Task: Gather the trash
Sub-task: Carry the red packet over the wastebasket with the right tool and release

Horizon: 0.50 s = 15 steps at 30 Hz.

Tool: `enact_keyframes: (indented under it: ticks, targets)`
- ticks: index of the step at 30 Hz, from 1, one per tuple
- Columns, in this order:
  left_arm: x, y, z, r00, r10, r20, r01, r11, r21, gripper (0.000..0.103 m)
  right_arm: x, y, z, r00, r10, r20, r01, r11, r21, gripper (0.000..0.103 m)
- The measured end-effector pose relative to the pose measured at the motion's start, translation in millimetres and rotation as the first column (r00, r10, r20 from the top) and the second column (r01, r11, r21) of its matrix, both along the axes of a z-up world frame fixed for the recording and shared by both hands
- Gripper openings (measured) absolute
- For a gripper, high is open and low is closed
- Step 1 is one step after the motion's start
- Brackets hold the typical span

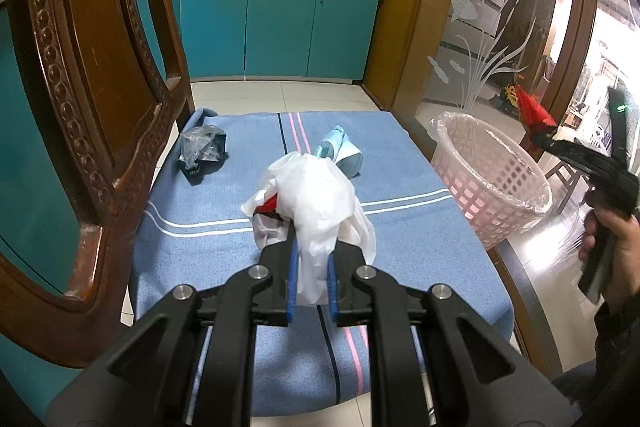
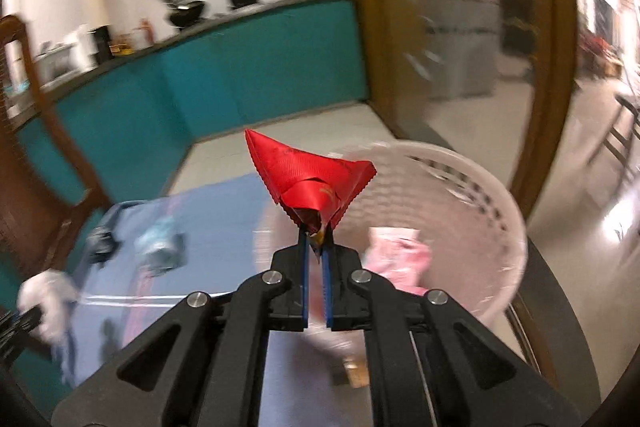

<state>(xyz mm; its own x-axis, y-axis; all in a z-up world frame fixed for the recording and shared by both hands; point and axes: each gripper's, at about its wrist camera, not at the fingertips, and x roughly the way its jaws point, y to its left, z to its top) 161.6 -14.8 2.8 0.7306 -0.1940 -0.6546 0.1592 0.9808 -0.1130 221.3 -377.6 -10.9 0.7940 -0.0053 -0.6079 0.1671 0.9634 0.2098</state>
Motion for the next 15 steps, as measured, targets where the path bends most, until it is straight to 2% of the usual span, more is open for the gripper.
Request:
enact_keyframes:
  ticks: [1,2,3,4,5,7,8,9,11,13,15]
  targets:
    - [0,-1,0,1.000,-0.001,-0.001,0.001,1.000,0.001,0.013,5,-7,-8,1.000,-0.017,-0.014,0.017,1.000,0.001,0.007]
    - [1,-1,0,1.000,-0.001,-0.001,0.001,1.000,0.002,0.013,12,-14,-19,0.999,-0.034,-0.033,0.034,0.999,-0.001,0.017]
    - [1,-2,0,1.000,-0.003,-0.001,0.003,1.000,0.003,0.013,18,-18,-30,0.997,-0.045,-0.062,0.045,0.999,-0.004,0.041]
    - [2,-3,-1,1.000,-0.004,-0.002,0.004,1.000,0.005,0.013,21,-21,-36,0.995,-0.055,-0.083,0.054,0.998,-0.006,0.051]
    - [2,-4,-2,1.000,-0.006,-0.003,0.006,1.000,0.007,0.013,22,-25,-43,0.992,-0.074,-0.103,0.074,0.997,-0.003,0.056]
    - [3,-7,-4,1.000,-0.010,-0.008,0.010,1.000,0.015,0.013,17,-30,-35,0.992,-0.088,-0.094,0.091,0.995,0.027,0.056]
    - [4,-8,-6,1.000,-0.012,-0.012,0.013,1.000,0.020,0.013,8,-32,-21,0.995,-0.090,-0.044,0.092,0.994,0.057,0.060]
    - [5,-9,-7,1.000,-0.015,-0.015,0.015,1.000,0.023,0.013,-4,-35,-5,0.995,-0.098,0.016,0.096,0.992,0.081,0.074]
    - [5,-14,-9,0.999,-0.024,-0.021,0.025,0.999,0.029,0.013,-29,-39,20,0.981,-0.142,0.135,0.128,0.986,0.110,0.096]
    - [4,-26,-10,0.998,-0.057,-0.020,0.057,0.998,0.036,0.013,-60,-47,37,0.945,-0.217,0.243,0.180,0.969,0.167,0.100]
    - [4,-45,-9,0.993,-0.118,-0.025,0.119,0.993,0.010,0.013,-78,-58,42,0.922,-0.267,0.279,0.200,0.948,0.246,0.100]
